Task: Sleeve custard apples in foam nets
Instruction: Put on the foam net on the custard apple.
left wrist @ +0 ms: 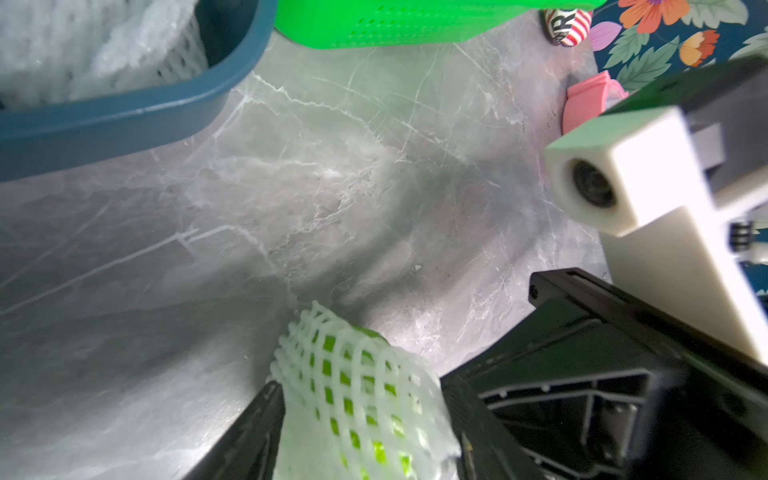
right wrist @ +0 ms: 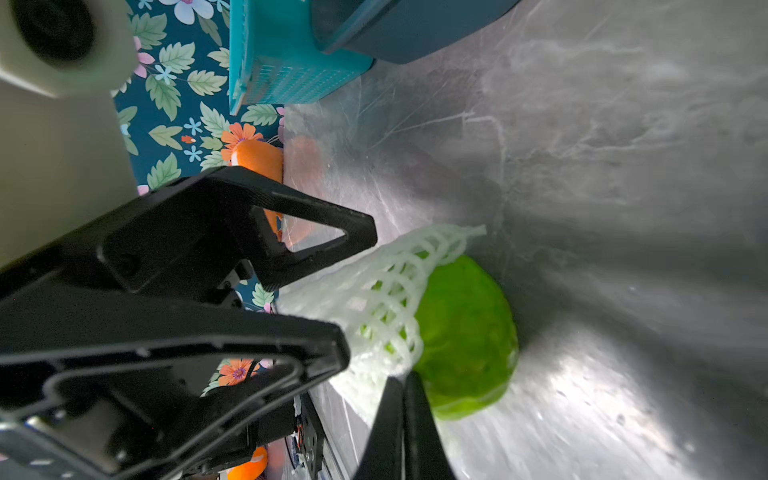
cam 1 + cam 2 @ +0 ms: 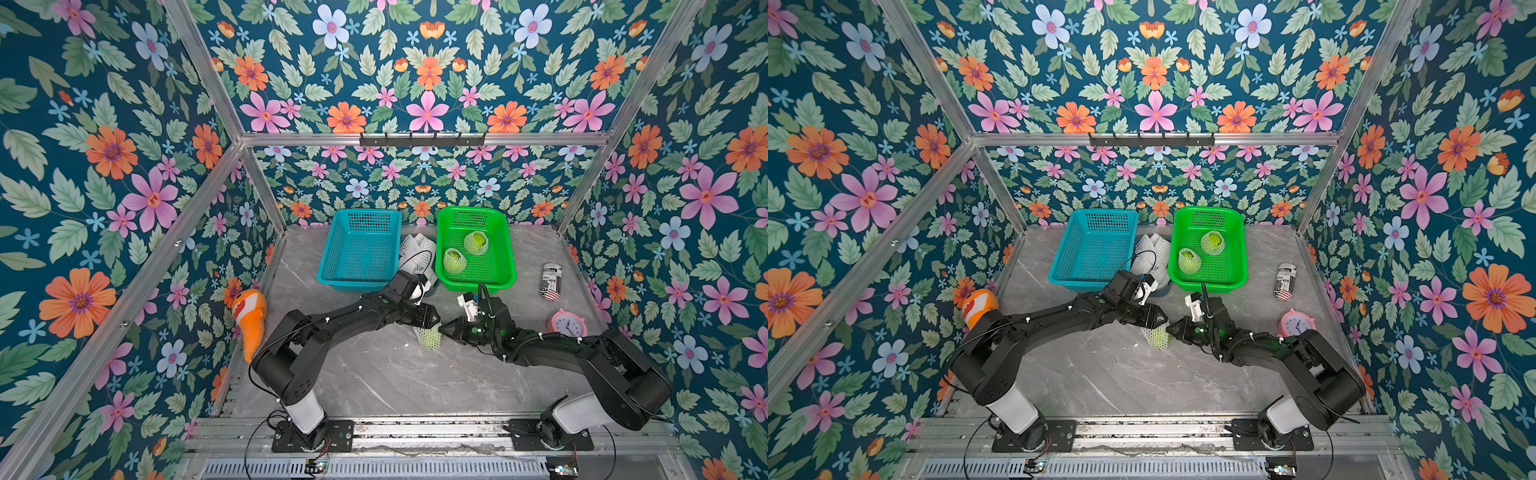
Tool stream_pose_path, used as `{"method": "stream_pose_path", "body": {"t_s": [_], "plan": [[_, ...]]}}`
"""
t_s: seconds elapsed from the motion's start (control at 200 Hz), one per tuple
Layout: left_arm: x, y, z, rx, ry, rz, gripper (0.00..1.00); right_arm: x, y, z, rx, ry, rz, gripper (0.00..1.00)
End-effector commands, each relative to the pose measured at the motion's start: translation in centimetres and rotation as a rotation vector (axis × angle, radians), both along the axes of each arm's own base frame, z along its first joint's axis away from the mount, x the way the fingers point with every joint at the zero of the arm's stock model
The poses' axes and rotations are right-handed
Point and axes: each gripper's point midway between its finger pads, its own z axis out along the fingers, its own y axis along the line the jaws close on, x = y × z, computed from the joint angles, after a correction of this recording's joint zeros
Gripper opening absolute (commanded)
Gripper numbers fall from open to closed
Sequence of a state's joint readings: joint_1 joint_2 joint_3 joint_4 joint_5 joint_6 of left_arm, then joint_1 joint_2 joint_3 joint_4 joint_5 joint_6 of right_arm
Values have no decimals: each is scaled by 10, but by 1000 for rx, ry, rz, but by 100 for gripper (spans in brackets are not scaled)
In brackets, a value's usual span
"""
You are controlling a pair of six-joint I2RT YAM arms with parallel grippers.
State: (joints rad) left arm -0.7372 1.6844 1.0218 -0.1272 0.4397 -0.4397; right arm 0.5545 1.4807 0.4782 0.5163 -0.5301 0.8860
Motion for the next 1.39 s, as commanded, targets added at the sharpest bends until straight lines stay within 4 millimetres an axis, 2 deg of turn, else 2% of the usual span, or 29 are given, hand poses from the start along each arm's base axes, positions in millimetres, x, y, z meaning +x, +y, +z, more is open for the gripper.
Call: {"method": "stream_pose_path", "body": {"t_s": [0.0, 0.185, 0.3, 0.535, 0.68, 0.85, 1.145, 1.39], "plan": [[3, -3, 10, -25, -20, 3, 66, -1, -11, -14, -68, 21, -37, 0], [4, 8, 14, -13, -30, 38, 67, -5, -20, -21, -107, 27, -60, 0], [0, 18, 14, -9, -22, 54, 65, -5, -20, -19, -108, 19, -58, 0], [-12, 20, 2, 48, 31, -5, 61, -4, -19, -16, -99, 10, -54, 0], [-14, 18, 5, 34, 25, -23, 66, -3, -19, -11, -103, -2, -58, 0], [-10, 15, 23, -6, -10, -18, 69, -4, -17, -6, -98, -11, -49, 0], [-7, 20, 49, -20, -70, 8, 71, -6, -12, -5, -103, -24, -29, 0], [-31, 23, 24, 19, 3, -55, 68, -7, -9, -5, -103, -29, -21, 0]]}}
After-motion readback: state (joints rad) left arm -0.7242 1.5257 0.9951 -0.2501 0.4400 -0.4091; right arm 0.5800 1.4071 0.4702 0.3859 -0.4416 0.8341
